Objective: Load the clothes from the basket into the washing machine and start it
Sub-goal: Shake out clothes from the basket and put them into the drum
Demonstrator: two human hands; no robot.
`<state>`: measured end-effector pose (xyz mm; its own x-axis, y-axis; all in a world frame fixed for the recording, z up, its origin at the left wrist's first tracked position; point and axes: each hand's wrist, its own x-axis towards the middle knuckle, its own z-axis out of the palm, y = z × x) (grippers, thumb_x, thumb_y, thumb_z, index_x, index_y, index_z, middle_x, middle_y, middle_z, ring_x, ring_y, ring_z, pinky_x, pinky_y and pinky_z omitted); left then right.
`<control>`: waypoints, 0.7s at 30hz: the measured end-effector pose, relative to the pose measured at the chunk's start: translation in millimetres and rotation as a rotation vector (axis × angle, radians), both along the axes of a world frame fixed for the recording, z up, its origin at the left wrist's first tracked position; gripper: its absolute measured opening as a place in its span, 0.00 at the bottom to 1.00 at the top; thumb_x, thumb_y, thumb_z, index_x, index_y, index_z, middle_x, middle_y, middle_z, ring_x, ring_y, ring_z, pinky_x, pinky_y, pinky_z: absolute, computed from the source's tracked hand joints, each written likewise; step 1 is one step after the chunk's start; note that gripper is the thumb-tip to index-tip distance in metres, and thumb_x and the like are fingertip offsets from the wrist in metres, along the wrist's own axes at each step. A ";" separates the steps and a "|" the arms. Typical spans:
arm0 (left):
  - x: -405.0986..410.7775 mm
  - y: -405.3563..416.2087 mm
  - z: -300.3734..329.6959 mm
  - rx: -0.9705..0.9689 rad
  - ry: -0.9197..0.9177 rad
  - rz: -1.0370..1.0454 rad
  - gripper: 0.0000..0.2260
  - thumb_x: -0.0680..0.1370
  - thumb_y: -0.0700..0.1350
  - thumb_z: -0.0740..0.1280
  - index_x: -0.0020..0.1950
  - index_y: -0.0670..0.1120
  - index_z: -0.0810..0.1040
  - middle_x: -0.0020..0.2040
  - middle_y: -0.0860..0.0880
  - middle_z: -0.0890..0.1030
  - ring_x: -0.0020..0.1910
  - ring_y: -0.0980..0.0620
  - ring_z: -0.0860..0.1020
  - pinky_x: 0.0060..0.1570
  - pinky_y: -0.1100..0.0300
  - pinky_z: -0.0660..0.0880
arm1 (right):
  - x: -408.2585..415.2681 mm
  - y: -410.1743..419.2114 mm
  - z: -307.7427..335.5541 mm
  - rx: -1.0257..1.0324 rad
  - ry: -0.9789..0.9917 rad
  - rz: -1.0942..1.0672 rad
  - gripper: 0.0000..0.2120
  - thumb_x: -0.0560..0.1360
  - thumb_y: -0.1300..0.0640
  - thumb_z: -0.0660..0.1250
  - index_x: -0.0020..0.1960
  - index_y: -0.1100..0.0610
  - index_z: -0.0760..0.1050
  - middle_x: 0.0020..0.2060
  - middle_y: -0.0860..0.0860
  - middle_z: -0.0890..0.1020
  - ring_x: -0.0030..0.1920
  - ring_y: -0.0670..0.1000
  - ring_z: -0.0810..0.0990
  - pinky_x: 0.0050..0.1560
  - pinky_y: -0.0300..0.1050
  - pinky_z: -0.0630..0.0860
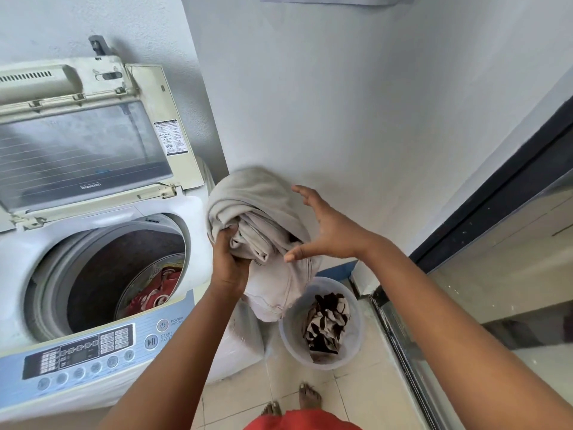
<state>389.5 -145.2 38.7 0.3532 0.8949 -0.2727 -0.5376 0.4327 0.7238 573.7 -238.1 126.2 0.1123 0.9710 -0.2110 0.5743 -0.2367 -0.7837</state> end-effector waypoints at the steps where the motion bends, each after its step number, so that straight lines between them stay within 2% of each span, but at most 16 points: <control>1: 2.2 -4.1 3.5 -0.021 -0.007 -0.019 0.14 0.81 0.46 0.60 0.63 0.44 0.79 0.60 0.43 0.82 0.62 0.45 0.79 0.65 0.46 0.72 | -9.2 4.0 -4.3 0.010 -0.007 -0.003 0.62 0.54 0.36 0.82 0.76 0.36 0.46 0.77 0.50 0.58 0.77 0.51 0.57 0.75 0.55 0.61; 3: 7.2 -11.2 5.9 -0.088 -0.020 -0.070 0.17 0.82 0.49 0.59 0.66 0.43 0.78 0.63 0.42 0.81 0.64 0.43 0.79 0.64 0.46 0.74 | -27.6 12.4 -14.0 0.017 -0.086 -0.027 0.65 0.53 0.35 0.82 0.77 0.36 0.43 0.77 0.52 0.55 0.77 0.56 0.57 0.74 0.59 0.62; 5: 9.7 -17.3 4.7 -0.183 -0.043 -0.137 0.21 0.81 0.52 0.58 0.70 0.43 0.76 0.65 0.42 0.80 0.65 0.42 0.78 0.61 0.48 0.75 | -44.4 18.4 -19.7 -0.020 -0.248 -0.078 0.66 0.54 0.33 0.80 0.76 0.37 0.39 0.77 0.55 0.52 0.74 0.62 0.59 0.71 0.62 0.65; 7: 7.6 -21.3 -0.9 -0.238 -0.050 -0.192 0.23 0.80 0.55 0.57 0.70 0.45 0.75 0.66 0.42 0.80 0.66 0.43 0.77 0.59 0.50 0.77 | -58.5 20.5 -22.4 -0.042 -0.445 -0.100 0.62 0.57 0.32 0.77 0.77 0.39 0.39 0.74 0.58 0.56 0.68 0.64 0.65 0.66 0.61 0.69; 10: 2.8 -22.0 -13.0 -0.230 0.007 -0.256 0.24 0.80 0.58 0.58 0.70 0.47 0.76 0.66 0.43 0.79 0.65 0.43 0.77 0.59 0.48 0.74 | -70.0 17.8 -27.1 0.058 -0.681 -0.138 0.49 0.63 0.30 0.69 0.76 0.44 0.51 0.65 0.60 0.66 0.59 0.64 0.73 0.59 0.57 0.73; 12: 1.3 -21.1 -14.2 -0.190 0.095 -0.337 0.23 0.79 0.59 0.60 0.69 0.48 0.77 0.64 0.43 0.80 0.62 0.44 0.78 0.60 0.46 0.73 | -65.9 16.8 -27.2 0.113 -0.699 -0.170 0.40 0.66 0.36 0.69 0.73 0.47 0.59 0.61 0.59 0.69 0.55 0.63 0.75 0.53 0.56 0.75; 15: -2.7 -19.7 -10.1 -0.094 0.286 -0.514 0.31 0.72 0.62 0.72 0.72 0.52 0.73 0.66 0.48 0.79 0.68 0.45 0.74 0.67 0.41 0.71 | -49.7 15.2 -25.6 0.132 -0.742 -0.176 0.33 0.68 0.46 0.72 0.70 0.47 0.63 0.59 0.56 0.71 0.52 0.62 0.76 0.48 0.53 0.74; 17: -6.2 -18.2 -3.9 0.033 0.490 -0.493 0.40 0.65 0.59 0.79 0.74 0.55 0.67 0.69 0.55 0.75 0.71 0.50 0.71 0.64 0.45 0.72 | -38.9 14.2 -26.7 0.100 -0.826 -0.155 0.33 0.68 0.48 0.73 0.70 0.46 0.64 0.60 0.56 0.71 0.52 0.61 0.76 0.48 0.53 0.73; 18: -8.0 -16.5 0.2 0.157 0.620 -0.414 0.46 0.63 0.55 0.81 0.76 0.56 0.61 0.72 0.57 0.69 0.72 0.53 0.67 0.65 0.49 0.70 | -35.5 13.9 -28.4 0.066 -0.876 -0.140 0.34 0.68 0.48 0.74 0.70 0.46 0.64 0.61 0.56 0.71 0.53 0.61 0.76 0.49 0.53 0.72; 20: -10.8 -10.8 3.8 0.516 0.908 -0.266 0.55 0.62 0.49 0.83 0.80 0.54 0.52 0.77 0.52 0.55 0.77 0.54 0.54 0.73 0.54 0.59 | -35.0 13.0 -32.1 0.039 -1.010 -0.116 0.34 0.66 0.52 0.75 0.69 0.45 0.66 0.60 0.56 0.73 0.51 0.61 0.76 0.48 0.54 0.73; 21: -10.7 -8.1 4.2 0.717 1.021 -0.212 0.55 0.62 0.50 0.84 0.80 0.53 0.52 0.79 0.48 0.50 0.79 0.53 0.49 0.74 0.53 0.56 | -37.3 13.1 -32.8 0.076 -1.078 -0.129 0.33 0.64 0.56 0.74 0.66 0.46 0.69 0.58 0.56 0.75 0.48 0.61 0.77 0.46 0.54 0.74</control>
<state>378.9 -153.2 42.9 0.4232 0.9059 0.0167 0.4340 -0.2189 0.8739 536.5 -225.0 93.3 0.3042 0.9451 0.1193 0.9431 -0.3165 0.1024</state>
